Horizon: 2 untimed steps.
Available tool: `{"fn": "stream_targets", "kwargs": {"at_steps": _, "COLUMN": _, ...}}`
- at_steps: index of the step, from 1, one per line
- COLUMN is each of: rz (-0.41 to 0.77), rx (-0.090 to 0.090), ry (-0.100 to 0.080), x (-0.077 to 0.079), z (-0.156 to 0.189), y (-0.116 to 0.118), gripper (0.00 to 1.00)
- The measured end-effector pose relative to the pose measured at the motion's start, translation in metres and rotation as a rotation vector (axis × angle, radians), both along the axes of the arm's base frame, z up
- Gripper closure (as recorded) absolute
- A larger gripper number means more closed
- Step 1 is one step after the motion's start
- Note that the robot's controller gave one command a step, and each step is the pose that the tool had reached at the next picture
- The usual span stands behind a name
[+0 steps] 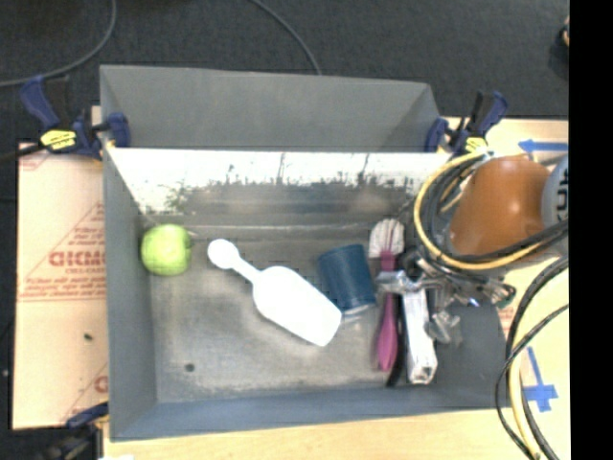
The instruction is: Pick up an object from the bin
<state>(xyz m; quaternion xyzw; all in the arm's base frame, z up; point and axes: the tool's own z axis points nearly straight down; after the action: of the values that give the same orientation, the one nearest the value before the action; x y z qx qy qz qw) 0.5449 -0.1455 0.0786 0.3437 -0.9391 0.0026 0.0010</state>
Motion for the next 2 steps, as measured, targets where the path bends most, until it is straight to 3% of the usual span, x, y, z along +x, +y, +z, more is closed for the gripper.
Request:
{"fn": "stream_targets", "kwargs": {"at_steps": 1, "rz": -0.258, "rx": 0.004, "ry": -0.012, "x": -0.01, "z": 0.046, "y": -0.004, "gripper": 0.0}}
{"fn": "stream_targets", "kwargs": {"at_steps": 2, "rz": -0.238, "rx": -0.001, "ry": -0.004, "x": 0.023, "z": 0.023, "y": 0.015, "gripper": 0.0}}
